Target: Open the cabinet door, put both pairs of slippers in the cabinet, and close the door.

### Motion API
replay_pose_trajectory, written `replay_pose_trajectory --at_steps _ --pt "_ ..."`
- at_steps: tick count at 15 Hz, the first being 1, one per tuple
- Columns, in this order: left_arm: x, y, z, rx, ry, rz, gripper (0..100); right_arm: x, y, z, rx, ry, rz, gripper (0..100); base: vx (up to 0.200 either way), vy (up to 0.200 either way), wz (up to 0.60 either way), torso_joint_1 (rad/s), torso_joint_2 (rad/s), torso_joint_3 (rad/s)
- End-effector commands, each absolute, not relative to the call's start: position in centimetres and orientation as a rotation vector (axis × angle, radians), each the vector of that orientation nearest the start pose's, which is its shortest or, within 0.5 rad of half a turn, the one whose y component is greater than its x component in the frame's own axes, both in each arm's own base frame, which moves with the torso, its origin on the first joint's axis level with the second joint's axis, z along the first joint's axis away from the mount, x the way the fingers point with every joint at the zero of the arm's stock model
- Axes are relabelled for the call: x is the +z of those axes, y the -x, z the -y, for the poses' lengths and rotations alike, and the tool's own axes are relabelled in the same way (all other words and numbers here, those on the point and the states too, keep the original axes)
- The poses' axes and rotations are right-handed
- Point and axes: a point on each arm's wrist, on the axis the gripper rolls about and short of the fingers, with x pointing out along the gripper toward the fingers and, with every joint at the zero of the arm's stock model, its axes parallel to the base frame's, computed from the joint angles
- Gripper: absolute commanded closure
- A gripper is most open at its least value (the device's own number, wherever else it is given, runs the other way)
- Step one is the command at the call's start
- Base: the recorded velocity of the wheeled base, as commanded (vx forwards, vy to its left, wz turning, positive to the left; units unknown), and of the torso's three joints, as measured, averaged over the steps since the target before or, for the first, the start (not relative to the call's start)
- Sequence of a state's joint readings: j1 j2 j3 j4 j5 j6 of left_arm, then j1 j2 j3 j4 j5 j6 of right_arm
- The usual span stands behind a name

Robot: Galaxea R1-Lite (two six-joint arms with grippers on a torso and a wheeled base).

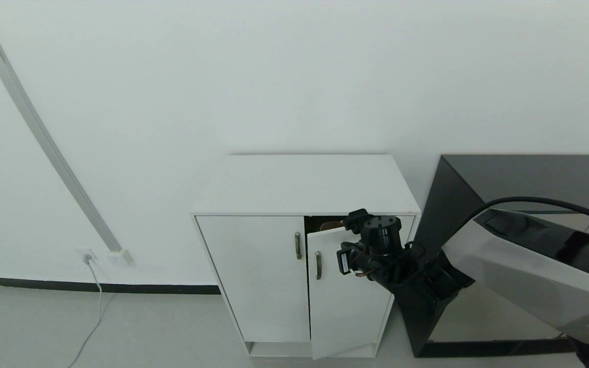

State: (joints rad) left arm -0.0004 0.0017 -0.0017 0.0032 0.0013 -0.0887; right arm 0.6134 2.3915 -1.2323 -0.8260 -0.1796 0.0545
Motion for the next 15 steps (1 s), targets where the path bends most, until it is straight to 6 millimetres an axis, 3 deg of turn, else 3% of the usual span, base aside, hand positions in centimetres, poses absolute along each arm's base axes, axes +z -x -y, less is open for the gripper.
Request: replay_pose_trajectory --at_steps 1,7,15 --pt "7.6 2.3 0.0 0.000 0.087 -0.005 100 3.5 -38.7 -25.9 0.406 0.073 -0.321 100 0.000 0.000 0.00 0.000 0.00 0.000" --pt "7.6 2.3 0.0 0.000 0.089 -0.003 100 3.7 -41.3 -25.7 0.373 0.065 -0.315 100 0.000 0.000 0.00 0.000 0.00 0.000" --pt "7.6 2.3 0.0 0.002 0.089 -0.003 100 4.2 -42.4 -25.6 0.361 0.063 -0.311 100 0.000 0.000 0.00 0.000 0.00 0.000"
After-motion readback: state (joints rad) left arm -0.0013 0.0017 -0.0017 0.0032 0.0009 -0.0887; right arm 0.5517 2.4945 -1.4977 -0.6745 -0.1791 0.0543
